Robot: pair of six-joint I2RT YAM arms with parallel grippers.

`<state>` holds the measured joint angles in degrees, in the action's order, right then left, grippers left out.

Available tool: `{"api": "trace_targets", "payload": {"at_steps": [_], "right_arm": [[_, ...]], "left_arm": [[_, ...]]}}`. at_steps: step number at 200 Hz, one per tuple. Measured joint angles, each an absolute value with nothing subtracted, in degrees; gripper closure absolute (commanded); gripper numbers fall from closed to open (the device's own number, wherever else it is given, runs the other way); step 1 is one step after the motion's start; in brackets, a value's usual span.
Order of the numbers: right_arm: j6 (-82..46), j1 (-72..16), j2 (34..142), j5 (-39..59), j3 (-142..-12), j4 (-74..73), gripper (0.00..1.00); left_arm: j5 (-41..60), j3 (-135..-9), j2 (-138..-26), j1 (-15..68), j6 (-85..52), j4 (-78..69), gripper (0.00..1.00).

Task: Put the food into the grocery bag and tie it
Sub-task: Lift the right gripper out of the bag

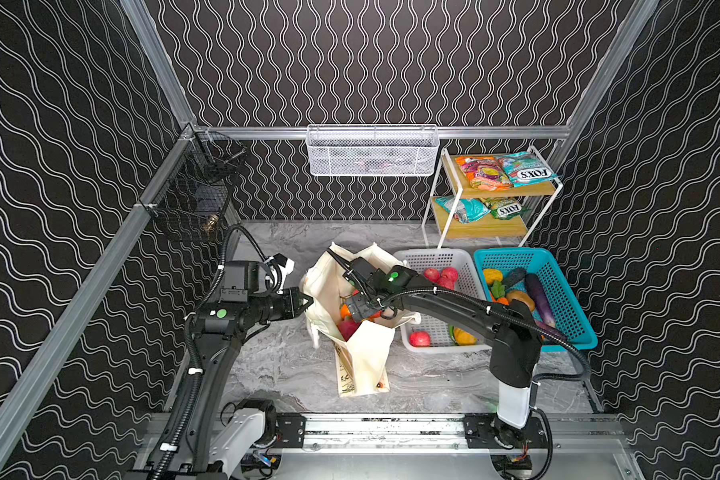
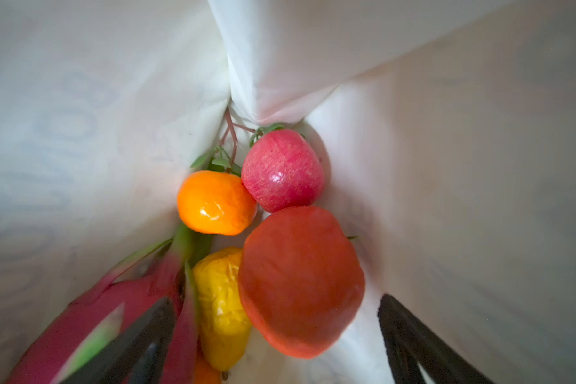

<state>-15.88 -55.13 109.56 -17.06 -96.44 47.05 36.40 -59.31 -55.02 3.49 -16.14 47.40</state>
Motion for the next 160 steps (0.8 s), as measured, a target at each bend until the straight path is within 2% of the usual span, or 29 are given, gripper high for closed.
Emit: {"api": "trace_targets", "payload": {"at_steps": [160], "right_arm": [[-16.1, -55.55, 90.63, -14.92, -103.33, 45.84, 0.01]], "left_arm": [[36.45, -58.94, -54.83, 3.49, -16.16, 47.16, 1.0]]}}
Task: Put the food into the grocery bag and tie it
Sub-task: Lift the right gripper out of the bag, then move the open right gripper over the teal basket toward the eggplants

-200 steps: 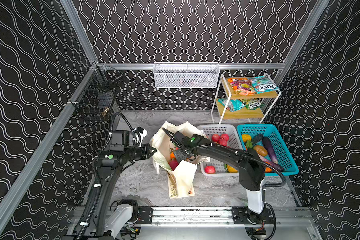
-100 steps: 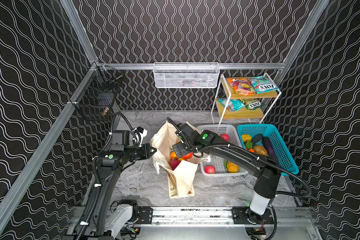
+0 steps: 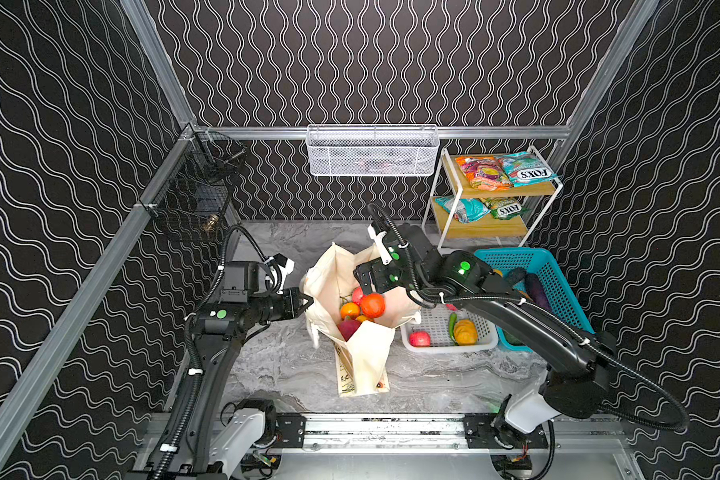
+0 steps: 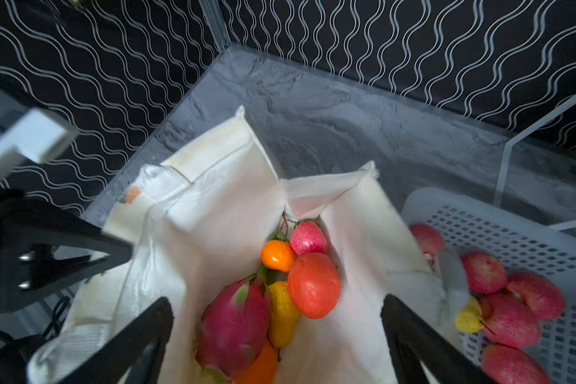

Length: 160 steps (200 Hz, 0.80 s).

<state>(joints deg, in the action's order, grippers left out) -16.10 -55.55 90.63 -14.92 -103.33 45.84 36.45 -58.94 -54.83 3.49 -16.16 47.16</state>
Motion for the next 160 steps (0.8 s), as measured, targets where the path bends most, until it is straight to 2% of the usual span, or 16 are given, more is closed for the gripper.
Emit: {"api": "trace_targets", "payload": {"at_steps": [45, 72, 129, 160], "right_arm": [[-17.1, -55.29, 85.12, -21.39, -103.15, 46.35, 0.01], [-18.52, -51.46, 80.6, -25.12, -99.59, 47.22, 0.01], [-21.98, -32.49, 68.62, -26.13, -84.75, 48.31, 0.01], [-22.22, -22.94, 65.98, -24.86, -77.32, 47.51, 0.01]], "left_arm": [[36.45, -58.96, -54.74, 3.49, -16.16, 47.03, 1.0], [36.45, -59.0, -54.63, 3.49, -16.16, 47.18, 1.0], [36.49, -58.35, -53.76, 3.49, -16.16, 46.92, 1.0], [36.45, -58.04, -53.21, 3.49, -16.14, 46.76, 1.0]]}}
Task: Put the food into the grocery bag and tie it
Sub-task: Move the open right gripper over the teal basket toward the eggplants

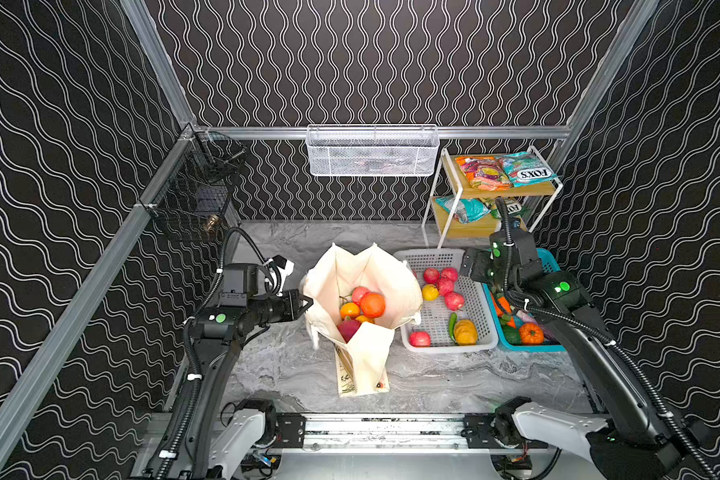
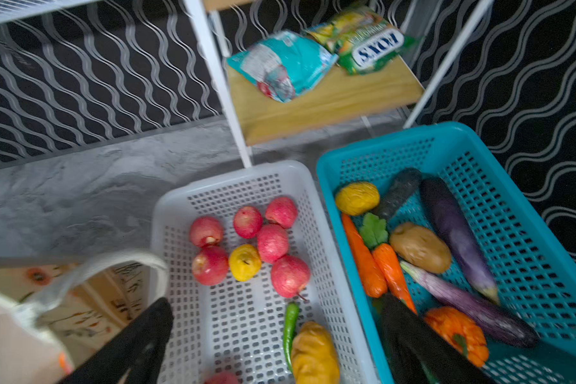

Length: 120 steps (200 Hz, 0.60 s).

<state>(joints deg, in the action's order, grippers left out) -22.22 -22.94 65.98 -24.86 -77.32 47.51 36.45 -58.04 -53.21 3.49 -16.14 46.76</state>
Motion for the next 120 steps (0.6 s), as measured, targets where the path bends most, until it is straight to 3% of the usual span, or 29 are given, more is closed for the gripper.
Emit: {"api": "trace_targets", "payload": {"at_steps": [120], "right_arm": [[-34.11, -2.44, 67.46, -22.65, -62.37, 41.28, 0.01]], "left_arm": [[38.74, -55.9, -52.51, 3.44, -15.38, 45.52, 1.0]]}}
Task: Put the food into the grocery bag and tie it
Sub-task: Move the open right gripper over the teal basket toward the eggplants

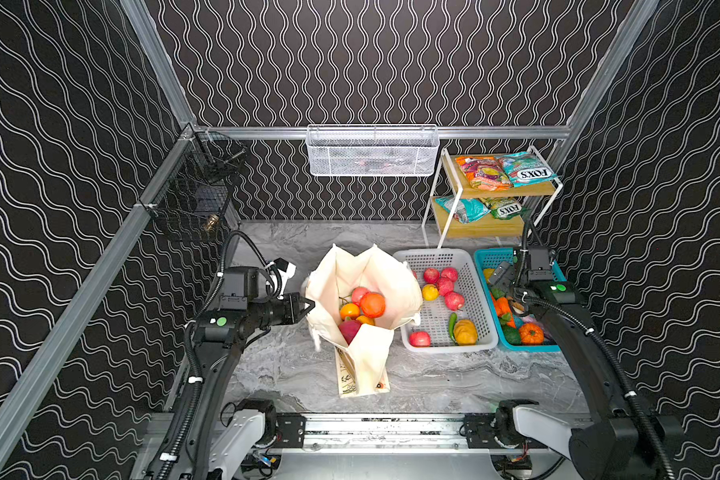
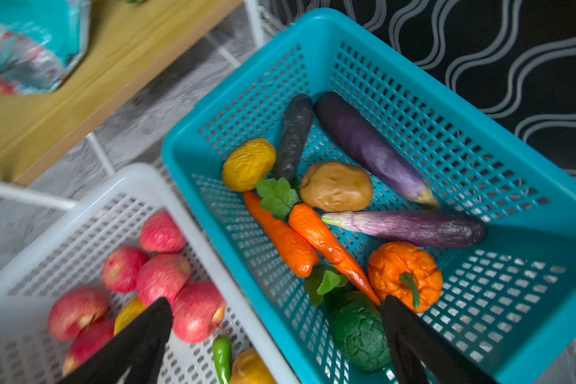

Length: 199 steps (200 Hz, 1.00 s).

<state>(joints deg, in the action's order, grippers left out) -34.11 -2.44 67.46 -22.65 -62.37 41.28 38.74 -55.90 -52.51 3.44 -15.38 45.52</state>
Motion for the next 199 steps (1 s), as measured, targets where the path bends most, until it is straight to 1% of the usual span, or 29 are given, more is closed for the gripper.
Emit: {"api": "trace_targets", "payload": {"at_steps": [49, 92, 167, 199], "right_arm": [[-41.23, -0.78, 70.17, -27.33, -61.69, 41.67, 0.01], [-43.03, 2.24, 73.76, -30.96, -61.04, 41.65, 0.01], [-40.71, 9.78, 82.0, -30.61, -60.03, 39.09, 0.01], [-38.11, 12.21, 85.32, -27.83, -60.05, 37.12, 0.01]], "left_arm": [[39.03, -55.92, -53.45, 3.44, -14.68, 45.52, 1.0], [38.96, -56.51, -54.0, 3.44, -14.63, 46.0, 1.0], [38.54, -57.32, -55.46, 3.44, -14.59, 47.18, 1.0], [38.54, -58.06, -56.29, 3.44, -14.59, 47.77, 1.0]]}}
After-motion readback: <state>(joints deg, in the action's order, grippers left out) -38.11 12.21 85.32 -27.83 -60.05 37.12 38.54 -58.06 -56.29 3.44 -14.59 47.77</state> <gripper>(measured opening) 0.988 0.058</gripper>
